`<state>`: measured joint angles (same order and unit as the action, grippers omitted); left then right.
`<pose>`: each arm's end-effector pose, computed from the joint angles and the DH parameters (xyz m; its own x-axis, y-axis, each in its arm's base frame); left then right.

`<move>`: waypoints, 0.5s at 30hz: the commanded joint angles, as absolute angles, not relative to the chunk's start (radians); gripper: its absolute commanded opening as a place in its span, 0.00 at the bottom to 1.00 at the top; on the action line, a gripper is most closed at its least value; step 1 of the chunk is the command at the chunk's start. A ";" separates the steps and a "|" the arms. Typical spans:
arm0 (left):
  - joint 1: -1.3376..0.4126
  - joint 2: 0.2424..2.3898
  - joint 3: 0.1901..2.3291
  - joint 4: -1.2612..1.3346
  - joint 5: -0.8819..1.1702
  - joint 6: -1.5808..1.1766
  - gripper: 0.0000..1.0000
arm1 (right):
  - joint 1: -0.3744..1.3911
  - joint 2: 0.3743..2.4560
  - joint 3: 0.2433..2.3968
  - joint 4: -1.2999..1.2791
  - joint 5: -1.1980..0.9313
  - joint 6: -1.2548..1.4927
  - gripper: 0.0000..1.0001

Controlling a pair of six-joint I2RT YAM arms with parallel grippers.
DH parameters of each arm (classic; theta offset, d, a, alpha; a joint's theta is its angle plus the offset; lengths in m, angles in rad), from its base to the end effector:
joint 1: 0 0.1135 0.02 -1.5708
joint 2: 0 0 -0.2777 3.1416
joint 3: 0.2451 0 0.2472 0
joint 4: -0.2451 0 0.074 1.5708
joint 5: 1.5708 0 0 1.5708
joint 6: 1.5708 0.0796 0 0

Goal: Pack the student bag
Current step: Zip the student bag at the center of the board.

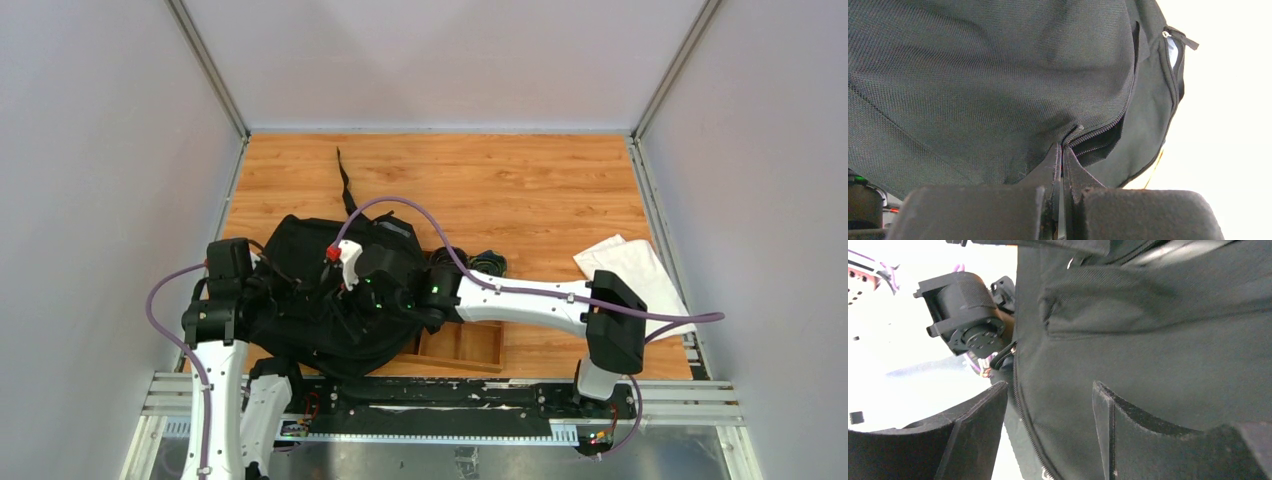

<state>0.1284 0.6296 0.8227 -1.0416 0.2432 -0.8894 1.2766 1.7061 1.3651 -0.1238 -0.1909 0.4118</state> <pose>0.1209 -0.0037 0.2684 -0.4948 -0.8240 -0.2761 -0.5568 0.5445 -0.6273 0.1130 0.4250 0.2968 -0.5149 -0.3441 -0.7851 -0.8541 0.2839 0.4357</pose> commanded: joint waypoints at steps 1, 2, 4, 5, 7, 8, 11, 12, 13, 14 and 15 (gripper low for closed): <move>0.123 0.642 0.834 -0.988 0.269 -0.861 0.00 | 1.287 1.701 1.401 -0.063 -0.103 0.306 0.67; 0.124 0.648 0.841 -0.989 0.275 -0.844 0.00 | 1.289 1.703 1.398 -0.049 -0.100 0.295 0.66; 0.124 0.661 0.853 -0.992 0.304 -0.806 0.00 | 1.289 1.704 1.388 -0.012 -0.069 0.267 0.64; 0.124 0.668 0.856 -0.991 0.328 -0.792 0.00 | 1.290 1.706 1.388 -0.009 -0.045 0.249 0.64; 0.124 0.679 0.851 -0.989 0.369 -0.783 0.00 | 1.290 1.699 1.377 0.034 -0.003 0.204 0.62; 0.124 0.685 0.847 -0.989 0.376 -0.779 0.00 | 1.290 1.691 1.361 0.063 0.034 0.184 0.62; 0.124 0.694 0.841 -0.989 0.370 -0.776 0.00 | 1.290 1.658 1.236 0.244 0.045 0.114 0.63; 0.124 0.697 0.841 -0.989 0.376 -0.776 0.00 | 1.291 1.648 1.177 0.324 0.032 0.079 0.63; 0.123 0.701 0.844 -0.989 0.382 -0.775 0.00 | 1.293 1.636 1.125 0.401 0.023 0.045 0.63; 0.124 0.704 0.847 -0.989 0.386 -0.772 0.00 | 1.298 1.627 1.072 0.465 0.024 0.011 0.63; 0.124 0.706 0.851 -0.989 0.384 -0.772 0.00 | 1.302 1.620 1.020 0.524 0.029 -0.036 0.62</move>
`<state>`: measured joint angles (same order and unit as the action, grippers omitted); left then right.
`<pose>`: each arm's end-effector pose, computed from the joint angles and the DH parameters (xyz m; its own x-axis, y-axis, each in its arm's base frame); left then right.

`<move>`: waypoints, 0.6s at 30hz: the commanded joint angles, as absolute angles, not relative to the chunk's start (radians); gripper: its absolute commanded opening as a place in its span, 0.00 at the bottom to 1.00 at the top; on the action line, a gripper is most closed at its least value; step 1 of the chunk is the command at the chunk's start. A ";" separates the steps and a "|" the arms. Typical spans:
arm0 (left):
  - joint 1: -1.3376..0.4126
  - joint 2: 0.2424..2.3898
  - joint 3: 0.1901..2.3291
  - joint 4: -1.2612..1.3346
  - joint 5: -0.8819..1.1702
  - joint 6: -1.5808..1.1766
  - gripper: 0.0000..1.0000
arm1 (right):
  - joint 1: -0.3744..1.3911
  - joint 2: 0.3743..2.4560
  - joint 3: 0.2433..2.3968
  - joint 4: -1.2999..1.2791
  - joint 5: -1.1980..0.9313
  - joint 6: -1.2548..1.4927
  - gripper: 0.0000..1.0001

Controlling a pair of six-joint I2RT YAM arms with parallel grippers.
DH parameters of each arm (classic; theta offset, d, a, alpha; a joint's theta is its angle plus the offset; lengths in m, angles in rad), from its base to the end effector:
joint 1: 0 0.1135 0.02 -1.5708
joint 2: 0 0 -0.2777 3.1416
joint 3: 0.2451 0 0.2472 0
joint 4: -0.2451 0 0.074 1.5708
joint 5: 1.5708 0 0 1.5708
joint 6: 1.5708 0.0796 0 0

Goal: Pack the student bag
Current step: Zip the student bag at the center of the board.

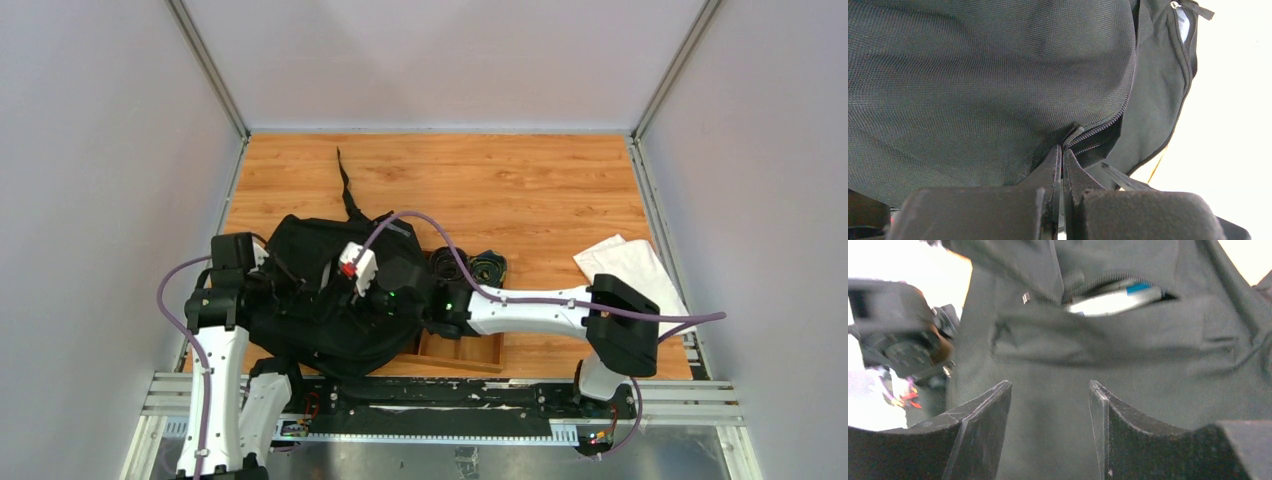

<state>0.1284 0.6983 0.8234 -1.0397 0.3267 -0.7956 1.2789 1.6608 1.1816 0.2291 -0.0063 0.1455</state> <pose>0.1311 -0.0088 0.2631 -0.6020 -0.7598 -0.2454 -0.5102 0.6025 -0.6137 0.1245 0.4160 0.2947 -0.2096 -0.1936 -0.9584 -0.9390 0.3133 0.1420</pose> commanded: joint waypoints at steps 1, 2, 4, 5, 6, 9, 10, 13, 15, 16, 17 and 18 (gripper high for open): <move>0.123 0.709 0.854 -0.989 0.381 -0.772 0.00 | 1.307 1.614 0.996 0.559 0.031 -0.066 0.62; 0.124 0.712 0.858 -0.989 0.378 -0.772 0.00 | 1.311 1.604 0.983 0.559 0.023 -0.096 0.62; 0.124 0.718 0.863 -0.989 0.373 -0.772 0.00 | 1.320 1.575 0.973 0.515 -0.029 -0.123 0.61; 0.124 0.724 0.865 -0.988 0.370 -0.771 0.00 | 1.325 1.559 0.967 0.503 -0.063 -0.131 0.61; 0.123 0.731 0.867 -0.989 0.366 -0.769 0.00 | 1.332 1.545 0.961 0.491 -0.091 -0.140 0.61; 0.124 0.753 0.872 -0.988 0.363 -0.769 0.00 | 1.383 1.520 0.965 0.406 -0.104 -0.202 0.61; 0.124 0.759 0.873 -0.987 0.362 -0.769 0.00 | 1.412 1.512 0.962 0.383 -0.088 -0.219 0.61; 0.124 0.766 0.876 -0.980 0.355 -0.771 0.00 | 1.459 1.473 0.938 0.343 -0.056 -0.226 0.62; 0.124 0.772 0.878 -0.977 0.356 -0.773 0.00 | 1.493 1.468 0.934 0.319 -0.025 -0.235 0.63; 0.124 0.775 0.880 -0.976 0.354 -0.773 0.00 | 1.508 1.478 0.934 0.311 0.012 -0.245 0.63; 0.124 0.776 0.883 -0.976 0.353 -0.773 0.00 | 1.520 1.493 0.934 0.307 0.044 -0.256 0.63; 0.124 0.778 0.883 -0.974 0.353 -0.774 0.00 | 1.527 1.509 0.936 0.308 0.085 -0.262 0.62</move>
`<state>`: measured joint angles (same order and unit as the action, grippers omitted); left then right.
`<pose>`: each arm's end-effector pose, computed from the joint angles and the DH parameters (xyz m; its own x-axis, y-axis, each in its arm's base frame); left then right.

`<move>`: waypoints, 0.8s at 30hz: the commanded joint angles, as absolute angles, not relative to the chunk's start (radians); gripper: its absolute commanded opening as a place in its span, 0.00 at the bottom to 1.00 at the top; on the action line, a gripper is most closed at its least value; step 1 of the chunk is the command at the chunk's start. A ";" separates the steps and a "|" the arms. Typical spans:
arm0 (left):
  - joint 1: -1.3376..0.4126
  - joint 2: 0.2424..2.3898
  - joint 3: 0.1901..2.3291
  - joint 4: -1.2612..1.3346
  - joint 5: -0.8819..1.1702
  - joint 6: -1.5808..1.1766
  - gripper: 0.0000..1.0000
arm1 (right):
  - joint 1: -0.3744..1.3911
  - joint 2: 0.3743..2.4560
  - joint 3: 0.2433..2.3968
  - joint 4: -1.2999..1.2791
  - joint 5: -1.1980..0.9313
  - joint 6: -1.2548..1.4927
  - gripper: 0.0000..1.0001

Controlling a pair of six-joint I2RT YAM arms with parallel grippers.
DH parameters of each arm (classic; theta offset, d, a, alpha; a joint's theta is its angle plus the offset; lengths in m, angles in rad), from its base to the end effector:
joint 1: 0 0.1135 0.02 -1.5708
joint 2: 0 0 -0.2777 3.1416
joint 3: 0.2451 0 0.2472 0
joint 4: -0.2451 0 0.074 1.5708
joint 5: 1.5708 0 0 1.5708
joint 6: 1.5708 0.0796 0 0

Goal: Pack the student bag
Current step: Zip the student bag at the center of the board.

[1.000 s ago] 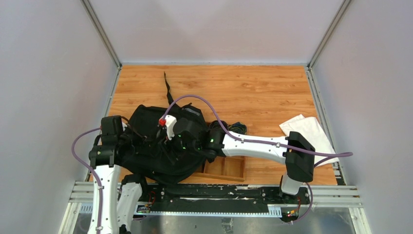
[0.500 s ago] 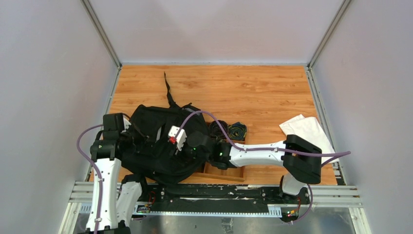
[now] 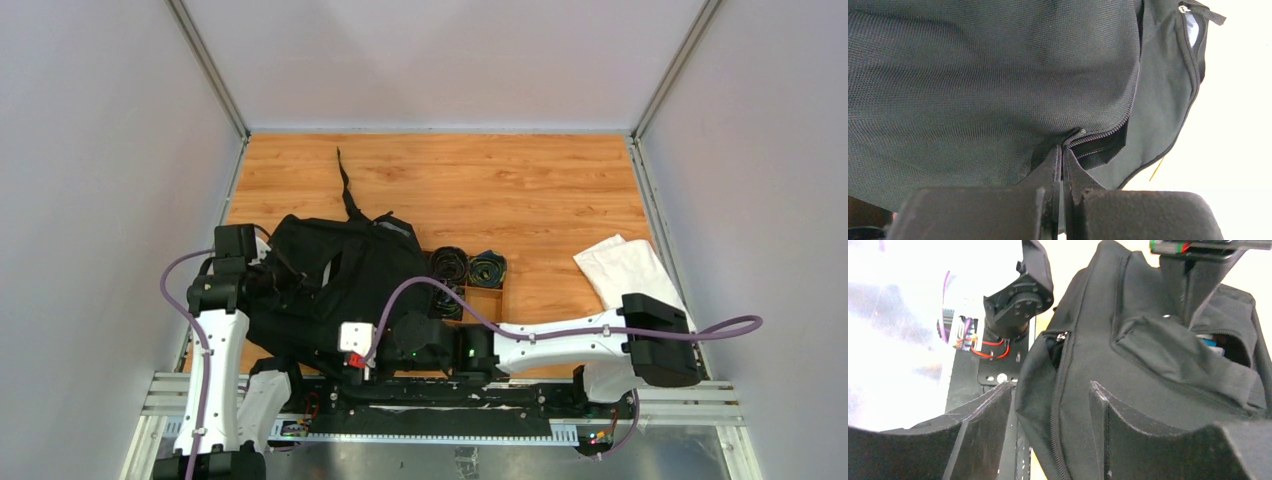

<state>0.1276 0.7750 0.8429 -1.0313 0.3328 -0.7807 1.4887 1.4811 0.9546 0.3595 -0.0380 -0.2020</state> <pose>0.1441 -0.0077 0.2614 -0.6241 -0.7507 -0.2167 -0.5272 0.6093 -0.5922 0.0285 0.3830 0.2959 0.1871 -0.1712 -0.9673 -0.9814 0.0105 -0.1916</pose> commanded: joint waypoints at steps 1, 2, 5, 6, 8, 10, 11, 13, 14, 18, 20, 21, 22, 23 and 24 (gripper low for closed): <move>0.123 0.778 0.885 -0.973 0.353 -0.776 0.00 | 1.530 1.527 0.939 0.307 0.099 -0.264 0.62; 0.124 0.779 0.885 -0.973 0.352 -0.777 0.00 | 1.531 1.544 0.944 0.307 0.119 -0.263 0.62; 0.123 0.779 0.882 -0.973 0.349 -0.779 0.00 | 1.535 1.603 0.972 0.303 0.195 -0.286 0.61; 0.124 0.779 0.881 -0.971 0.347 -0.779 0.00 | 1.537 1.624 0.983 0.299 0.225 -0.298 0.60; 0.124 0.779 0.878 -0.968 0.348 -0.780 0.00 | 1.548 1.663 0.997 0.300 0.293 -0.343 0.59; 0.124 0.780 0.877 -0.965 0.350 -0.780 0.00 | 1.557 1.692 1.004 0.323 0.365 -0.384 0.58; 0.124 0.783 0.877 -0.962 0.351 -0.779 0.00 | 1.560 1.707 1.011 0.329 0.393 -0.403 0.56; 0.124 0.786 0.877 -0.960 0.351 -0.779 0.00 | 1.562 1.738 1.032 0.329 0.458 -0.439 0.37; 0.124 0.787 0.877 -0.958 0.351 -0.779 0.00 | 1.562 1.756 1.049 0.315 0.489 -0.447 0.15; 0.124 0.791 0.868 -0.939 0.358 -0.792 0.00 | 1.562 1.760 1.047 0.348 0.547 -0.459 0.00; 0.124 0.802 0.867 -0.920 0.365 -0.802 0.00 | 1.562 1.730 1.012 0.393 0.536 -0.467 0.00; 0.124 0.808 0.868 -0.910 0.373 -0.809 0.00 | 1.562 1.721 1.003 0.397 0.526 -0.466 0.00; 0.124 0.816 0.869 -0.891 0.383 -0.818 0.00 | 1.561 1.712 0.996 0.393 0.514 -0.459 0.00; 0.124 0.825 0.872 -0.873 0.396 -0.825 0.00 | 1.564 1.707 0.986 0.386 0.500 -0.452 0.00; 0.123 0.835 0.878 -0.862 0.402 -0.830 0.00 | 1.570 1.703 0.973 0.389 0.497 -0.449 0.00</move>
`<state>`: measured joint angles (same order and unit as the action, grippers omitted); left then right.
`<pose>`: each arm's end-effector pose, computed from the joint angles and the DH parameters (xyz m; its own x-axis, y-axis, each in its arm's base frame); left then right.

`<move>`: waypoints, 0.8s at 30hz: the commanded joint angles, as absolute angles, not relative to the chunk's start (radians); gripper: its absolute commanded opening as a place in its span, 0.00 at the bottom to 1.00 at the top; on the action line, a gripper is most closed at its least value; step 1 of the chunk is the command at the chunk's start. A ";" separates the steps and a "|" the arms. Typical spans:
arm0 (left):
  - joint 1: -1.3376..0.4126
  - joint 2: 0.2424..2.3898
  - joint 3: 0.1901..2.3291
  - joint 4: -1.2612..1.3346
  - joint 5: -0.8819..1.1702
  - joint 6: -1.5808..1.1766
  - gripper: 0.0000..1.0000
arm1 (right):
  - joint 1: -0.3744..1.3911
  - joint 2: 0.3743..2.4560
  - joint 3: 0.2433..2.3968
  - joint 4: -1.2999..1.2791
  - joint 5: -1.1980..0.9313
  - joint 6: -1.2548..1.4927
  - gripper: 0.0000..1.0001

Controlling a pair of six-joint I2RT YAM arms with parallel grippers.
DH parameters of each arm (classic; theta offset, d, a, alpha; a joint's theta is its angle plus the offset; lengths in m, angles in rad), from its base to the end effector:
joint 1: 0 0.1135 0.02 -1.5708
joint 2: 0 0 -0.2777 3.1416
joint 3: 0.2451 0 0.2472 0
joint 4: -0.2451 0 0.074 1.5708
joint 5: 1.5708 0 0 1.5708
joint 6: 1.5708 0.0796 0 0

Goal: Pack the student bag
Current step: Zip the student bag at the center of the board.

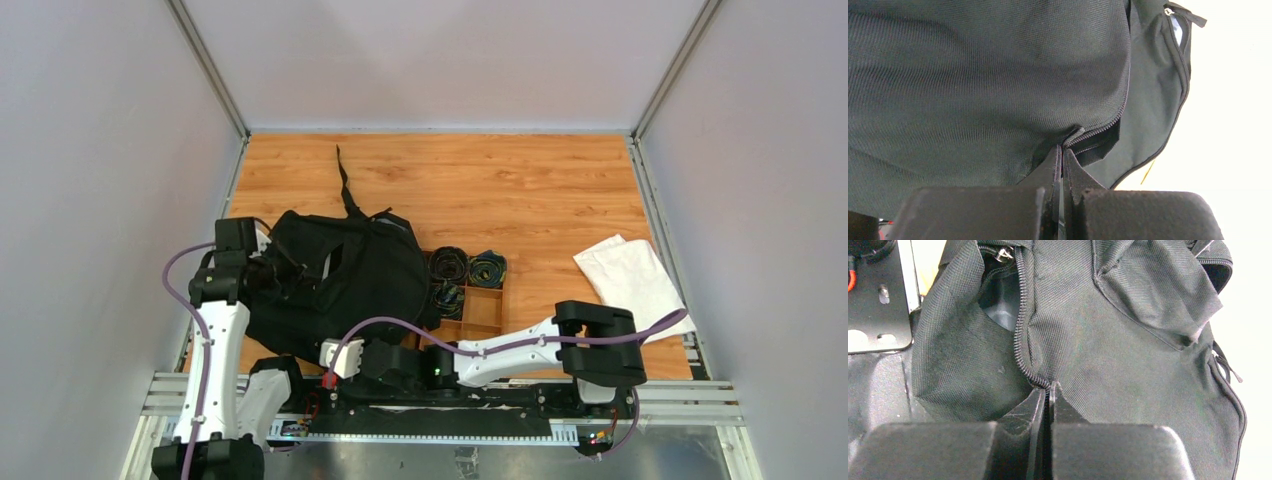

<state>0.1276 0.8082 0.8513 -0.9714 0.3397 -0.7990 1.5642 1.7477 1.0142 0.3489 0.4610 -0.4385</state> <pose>0.1566 -0.0067 0.2652 -0.6098 -0.7595 -0.2267 -0.5147 0.5969 -0.6155 0.0382 0.4216 0.2164 0.3768 -0.5173 -0.7684 -0.8094 0.2194 -0.5447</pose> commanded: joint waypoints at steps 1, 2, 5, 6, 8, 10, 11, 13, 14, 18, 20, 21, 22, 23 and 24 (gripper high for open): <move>0.124 0.845 0.885 -0.854 0.404 -0.833 0.00 | 1.581 1.701 0.956 0.397 0.498 -0.447 0.00; 0.124 0.858 0.895 -0.850 0.404 -0.832 0.00 | 1.587 1.700 0.938 0.404 0.500 -0.448 0.00; 0.124 0.886 0.921 -0.837 0.398 -0.832 0.00 | 1.600 1.700 0.890 0.411 0.504 -0.447 0.00; 0.124 0.894 0.925 -0.829 0.399 -0.836 0.00 | 1.605 1.701 0.880 0.411 0.502 -0.452 0.00; 0.124 0.909 0.928 -0.809 0.397 -0.846 0.00 | 1.617 1.704 0.865 0.411 0.498 -0.465 0.00; 0.124 0.927 0.928 -0.784 0.396 -0.861 0.00 | 1.626 1.707 0.856 0.410 0.496 -0.476 0.00; 0.124 0.935 0.929 -0.771 0.398 -0.869 0.00 | 1.630 1.708 0.854 0.406 0.493 -0.476 0.00; 0.124 0.956 0.938 -0.745 0.403 -0.885 0.00 | 1.634 1.709 0.850 0.396 0.490 -0.475 0.00; 0.124 0.968 0.947 -0.731 0.401 -0.894 0.00 | 1.636 1.709 0.850 0.390 0.488 -0.475 0.00; 0.124 1.024 1.004 -0.686 0.401 -0.917 0.00 | 1.643 1.714 0.854 0.373 0.484 -0.481 0.00; 0.119 1.062 1.049 -0.684 0.404 -0.922 0.00 | 1.643 1.718 0.859 0.366 0.483 -0.481 0.00; 0.117 1.072 1.067 -0.683 0.401 -0.923 0.00 | 1.643 1.719 0.861 0.363 0.483 -0.482 0.00; 0.118 1.080 1.082 -0.678 0.398 -0.926 0.00 | 1.643 1.722 0.864 0.359 0.478 -0.479 0.00; 0.118 1.085 1.092 -0.664 0.397 -0.935 0.00 | 1.643 1.724 0.868 0.355 0.476 -0.477 0.00; 0.118 1.088 1.096 -0.652 0.400 -0.943 0.00 | 1.643 1.728 0.871 0.353 0.474 -0.476 0.00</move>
